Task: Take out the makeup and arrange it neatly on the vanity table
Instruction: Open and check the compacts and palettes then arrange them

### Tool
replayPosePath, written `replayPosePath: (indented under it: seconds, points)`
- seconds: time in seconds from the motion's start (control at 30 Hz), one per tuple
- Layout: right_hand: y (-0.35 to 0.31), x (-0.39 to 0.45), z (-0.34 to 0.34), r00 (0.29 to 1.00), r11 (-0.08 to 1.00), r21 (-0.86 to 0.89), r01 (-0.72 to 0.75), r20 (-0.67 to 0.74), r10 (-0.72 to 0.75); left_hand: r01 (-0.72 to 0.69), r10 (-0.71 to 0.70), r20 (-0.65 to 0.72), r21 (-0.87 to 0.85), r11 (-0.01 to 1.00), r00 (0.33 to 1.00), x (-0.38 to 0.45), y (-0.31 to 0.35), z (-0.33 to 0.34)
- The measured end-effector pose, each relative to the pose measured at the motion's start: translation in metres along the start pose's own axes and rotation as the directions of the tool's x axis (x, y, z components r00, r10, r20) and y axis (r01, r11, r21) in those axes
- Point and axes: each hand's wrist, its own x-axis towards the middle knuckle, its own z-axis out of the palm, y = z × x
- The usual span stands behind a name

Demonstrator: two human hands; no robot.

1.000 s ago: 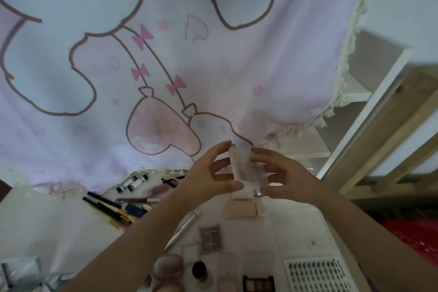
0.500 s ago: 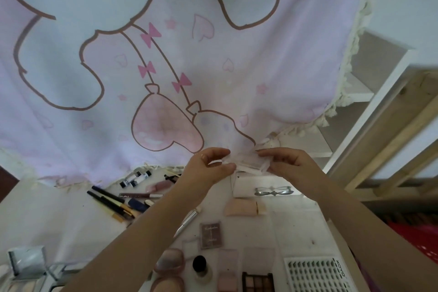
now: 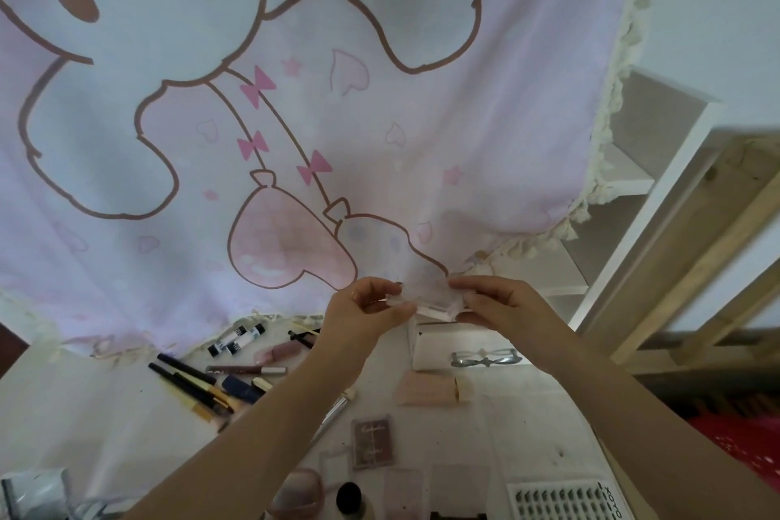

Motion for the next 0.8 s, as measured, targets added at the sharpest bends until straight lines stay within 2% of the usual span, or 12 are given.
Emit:
replayPosePath:
  seconds: [0.13,0.27,0.37,0.4,0.5,0.63,0.7,0.8]
  points:
    - [0.003,-0.001,0.0,0.998,0.97,-0.243,-0.025,0.043,0.037,-0.035,0.034,-0.062,-0.006,0.999,0.997,0.0,-0.001,0.001]
    - [0.009,-0.002,0.0,0.999,0.988,-0.153,-0.022,0.033,0.027,-0.017,0.012,-0.115,-0.048,0.999,0.993,-0.001,-0.004,0.001]
    - [0.015,0.0,0.002,0.995,0.98,-0.184,0.076,-0.05,-0.087,0.046,-0.076,-0.156,-0.187,0.981,0.985,-0.003,-0.007,0.004]
    - [0.017,0.0,0.003,0.986,0.962,-0.244,0.121,-0.085,-0.145,0.063,-0.095,-0.143,-0.212,0.975,0.985,-0.004,-0.007,0.005]
    - [0.02,-0.001,0.004,0.945,0.871,-0.443,0.212,-0.136,-0.298,0.059,-0.067,-0.072,-0.107,0.993,0.995,-0.008,-0.01,0.004]
    - [0.021,-0.007,0.007,0.838,0.691,-0.604,0.397,-0.069,-0.541,0.003,0.008,0.099,-0.111,0.994,0.995,-0.01,-0.01,0.008]
    - [0.019,-0.01,0.01,0.782,0.608,-0.64,0.469,-0.019,-0.623,0.011,0.012,0.114,-0.202,0.979,0.993,-0.008,-0.012,0.01]
    - [0.012,-0.012,0.004,0.783,0.62,-0.619,0.482,-0.013,-0.622,0.154,-0.088,0.188,-0.371,0.916,0.978,-0.001,-0.012,0.007]
